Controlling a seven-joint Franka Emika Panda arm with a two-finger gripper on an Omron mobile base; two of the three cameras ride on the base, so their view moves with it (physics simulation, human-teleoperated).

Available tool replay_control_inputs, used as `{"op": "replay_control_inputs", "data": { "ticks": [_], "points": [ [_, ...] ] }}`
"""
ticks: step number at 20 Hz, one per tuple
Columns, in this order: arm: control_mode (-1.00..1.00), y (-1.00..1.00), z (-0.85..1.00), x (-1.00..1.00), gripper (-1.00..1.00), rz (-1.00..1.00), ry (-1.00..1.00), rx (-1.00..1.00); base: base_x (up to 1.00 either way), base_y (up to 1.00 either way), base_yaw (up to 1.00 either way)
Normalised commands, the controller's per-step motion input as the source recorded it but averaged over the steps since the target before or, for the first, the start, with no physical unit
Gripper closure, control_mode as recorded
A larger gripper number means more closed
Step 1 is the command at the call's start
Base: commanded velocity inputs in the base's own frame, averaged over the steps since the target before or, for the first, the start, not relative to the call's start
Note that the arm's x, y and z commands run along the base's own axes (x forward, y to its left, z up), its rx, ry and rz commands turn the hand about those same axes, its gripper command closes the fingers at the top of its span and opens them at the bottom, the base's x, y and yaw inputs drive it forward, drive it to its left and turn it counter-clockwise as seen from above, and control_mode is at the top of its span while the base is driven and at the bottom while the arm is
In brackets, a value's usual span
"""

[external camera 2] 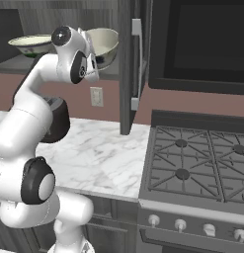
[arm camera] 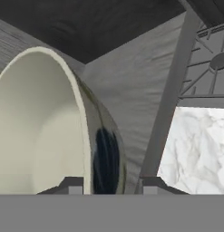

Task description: Open the cabinet. Pick the bowls from the counter and place them in the cabinet. Then close the cabinet.

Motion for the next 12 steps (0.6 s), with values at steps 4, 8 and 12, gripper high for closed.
{"op": "replay_control_inputs", "data": {
  "ticks": [4,8,12],
  "points": [
    [-1.0,0.0,0.0,-0.01,-1.0,0.0,-0.02,0.0,0.0,0.0,0.0],
    [-1.0,0.0,0.03,-0.22,-1.0,0.0,-0.18,0.0,0.0,0.0,0.0],
    [-1.0,0.0,0.18,-0.52,-1.0,0.0,-0.25,0.0,0.0,0.0,0.0]
  ]
}}
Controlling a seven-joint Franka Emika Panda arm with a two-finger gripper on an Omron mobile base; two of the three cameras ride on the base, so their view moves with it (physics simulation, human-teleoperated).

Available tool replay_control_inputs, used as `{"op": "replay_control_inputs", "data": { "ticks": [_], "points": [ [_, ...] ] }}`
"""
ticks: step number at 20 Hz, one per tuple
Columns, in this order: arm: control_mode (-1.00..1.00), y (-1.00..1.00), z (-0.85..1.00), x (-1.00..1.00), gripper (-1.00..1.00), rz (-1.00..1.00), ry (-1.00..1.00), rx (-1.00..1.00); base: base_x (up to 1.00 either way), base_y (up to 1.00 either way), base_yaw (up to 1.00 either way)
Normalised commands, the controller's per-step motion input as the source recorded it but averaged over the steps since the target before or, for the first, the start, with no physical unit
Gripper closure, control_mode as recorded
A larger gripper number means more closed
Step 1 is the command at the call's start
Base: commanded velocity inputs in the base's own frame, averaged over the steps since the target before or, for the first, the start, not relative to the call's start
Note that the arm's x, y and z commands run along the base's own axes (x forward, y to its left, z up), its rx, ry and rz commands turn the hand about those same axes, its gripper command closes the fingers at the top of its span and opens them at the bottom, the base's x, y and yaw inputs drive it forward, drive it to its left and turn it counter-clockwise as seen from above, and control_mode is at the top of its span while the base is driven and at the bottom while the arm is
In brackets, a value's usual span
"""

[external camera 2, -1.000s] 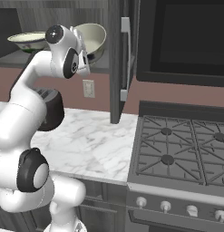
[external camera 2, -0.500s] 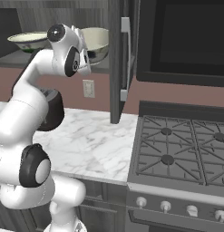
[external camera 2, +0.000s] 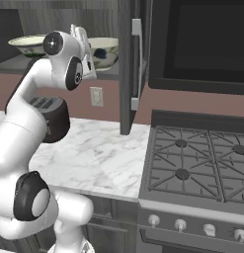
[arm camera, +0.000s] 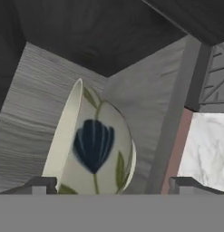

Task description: Open the cabinet. Pick the bowls from the counter and place them in the cabinet. Then close the cabinet.

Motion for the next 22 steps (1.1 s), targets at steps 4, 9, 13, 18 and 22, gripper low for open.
{"op": "replay_control_inputs", "data": {
  "ticks": [4,9,13,18,22],
  "points": [
    [-1.0,0.0,0.25,-0.5,-1.0,0.0,-0.09,0.0,0.0,0.0,0.0],
    [-1.0,0.0,0.24,-0.35,-1.0,0.0,0.01,0.0,0.0,0.0,0.0],
    [-1.0,0.0,0.38,-0.27,-1.0,0.0,0.1,0.0,0.0,0.0,0.0],
    [-1.0,0.0,0.18,-0.53,-1.0,0.02,0.02,0.0,0.0,0.0,0.0],
    [-1.0,-0.03,0.0,-0.92,-1.0,0.02,0.0,0.0,0.0,0.0,0.0]
  ]
}}
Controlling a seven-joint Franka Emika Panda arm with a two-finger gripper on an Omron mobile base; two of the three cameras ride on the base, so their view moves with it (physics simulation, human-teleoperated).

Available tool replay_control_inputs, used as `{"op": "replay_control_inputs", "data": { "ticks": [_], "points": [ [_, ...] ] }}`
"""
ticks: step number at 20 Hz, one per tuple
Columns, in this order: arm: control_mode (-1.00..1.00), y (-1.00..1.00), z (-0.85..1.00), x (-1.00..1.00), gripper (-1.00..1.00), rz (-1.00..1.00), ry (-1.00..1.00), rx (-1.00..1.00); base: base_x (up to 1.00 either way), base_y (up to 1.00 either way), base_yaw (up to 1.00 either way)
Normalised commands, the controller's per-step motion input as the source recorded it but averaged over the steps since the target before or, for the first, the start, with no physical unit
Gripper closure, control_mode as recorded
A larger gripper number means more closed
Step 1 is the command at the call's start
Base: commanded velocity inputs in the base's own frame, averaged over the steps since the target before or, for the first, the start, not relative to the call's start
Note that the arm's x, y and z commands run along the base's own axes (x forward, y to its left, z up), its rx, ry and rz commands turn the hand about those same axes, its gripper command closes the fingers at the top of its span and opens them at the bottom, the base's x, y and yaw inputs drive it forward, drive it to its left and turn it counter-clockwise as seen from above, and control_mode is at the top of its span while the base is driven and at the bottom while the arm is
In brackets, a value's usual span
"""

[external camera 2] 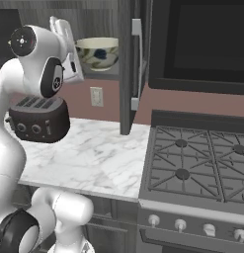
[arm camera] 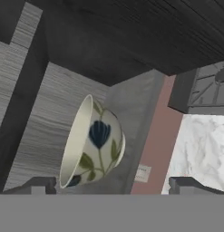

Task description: Open the cabinet. Pick the bowls from the counter and place them in the cabinet. Then close the cabinet.

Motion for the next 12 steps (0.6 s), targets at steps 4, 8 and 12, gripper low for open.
{"op": "replay_control_inputs", "data": {
  "ticks": [4,8,12],
  "points": [
    [-1.0,-0.12,0.0,-1.0,-1.0,0.01,-0.03,0.0,0.0,0.0,0.0],
    [-1.0,-0.19,0.0,-1.0,-1.0,0.0,-0.02,0.02,0.0,0.0,0.0],
    [-1.0,-0.15,0.0,-0.99,-1.0,0.0,0.0,0.06,0.0,0.0,0.0]
  ]
}}
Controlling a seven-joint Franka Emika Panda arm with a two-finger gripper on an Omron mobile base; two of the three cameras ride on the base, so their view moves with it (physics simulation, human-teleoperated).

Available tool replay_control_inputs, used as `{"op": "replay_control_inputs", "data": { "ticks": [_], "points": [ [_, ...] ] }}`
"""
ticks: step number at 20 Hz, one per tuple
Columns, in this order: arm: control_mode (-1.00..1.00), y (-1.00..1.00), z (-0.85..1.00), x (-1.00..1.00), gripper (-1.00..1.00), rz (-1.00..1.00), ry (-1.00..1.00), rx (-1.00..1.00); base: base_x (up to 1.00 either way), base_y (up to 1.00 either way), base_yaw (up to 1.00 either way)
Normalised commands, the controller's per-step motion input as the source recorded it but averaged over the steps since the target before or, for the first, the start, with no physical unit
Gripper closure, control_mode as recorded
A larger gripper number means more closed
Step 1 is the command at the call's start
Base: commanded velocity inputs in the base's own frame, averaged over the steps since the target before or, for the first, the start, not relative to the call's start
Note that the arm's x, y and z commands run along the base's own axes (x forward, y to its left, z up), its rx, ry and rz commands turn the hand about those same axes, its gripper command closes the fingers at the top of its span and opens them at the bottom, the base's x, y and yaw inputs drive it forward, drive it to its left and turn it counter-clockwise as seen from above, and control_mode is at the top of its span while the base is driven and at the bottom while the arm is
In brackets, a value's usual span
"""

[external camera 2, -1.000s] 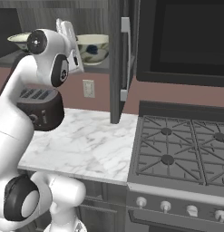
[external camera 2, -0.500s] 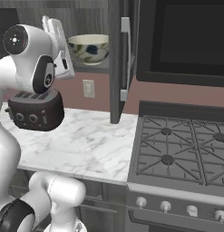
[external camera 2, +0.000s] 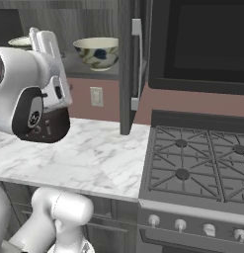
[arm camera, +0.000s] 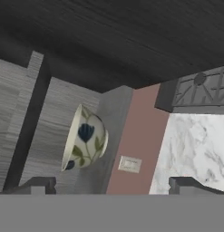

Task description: Open the cabinet. Pick the bowls from the counter and place them in the cabinet. Then close the cabinet.

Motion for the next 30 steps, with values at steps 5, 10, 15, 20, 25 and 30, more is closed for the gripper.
{"op": "replay_control_inputs", "data": {
  "ticks": [5,10,15,20,25,30],
  "points": [
    [-1.0,-0.15,0.02,-0.84,-1.0,0.0,0.01,0.07,0.0,0.0,0.0],
    [-1.0,-0.34,0.01,-0.5,-1.0,0.03,0.07,0.08,0.0,0.0,0.0],
    [-1.0,-0.22,0.04,-0.31,-1.0,0.11,0.05,0.03,0.0,0.0,0.0],
    [-1.0,0.0,0.09,-0.1,-1.0,0.17,0.08,0.0,0.0,0.0,0.0],
    [-1.0,-0.06,0.2,-0.53,-1.0,0.14,-0.08,0.0,0.0,0.0,0.0],
    [-1.0,-0.21,0.0,-0.4,-1.0,0.09,-0.11,0.0,0.0,0.0,0.0]
  ]
}}
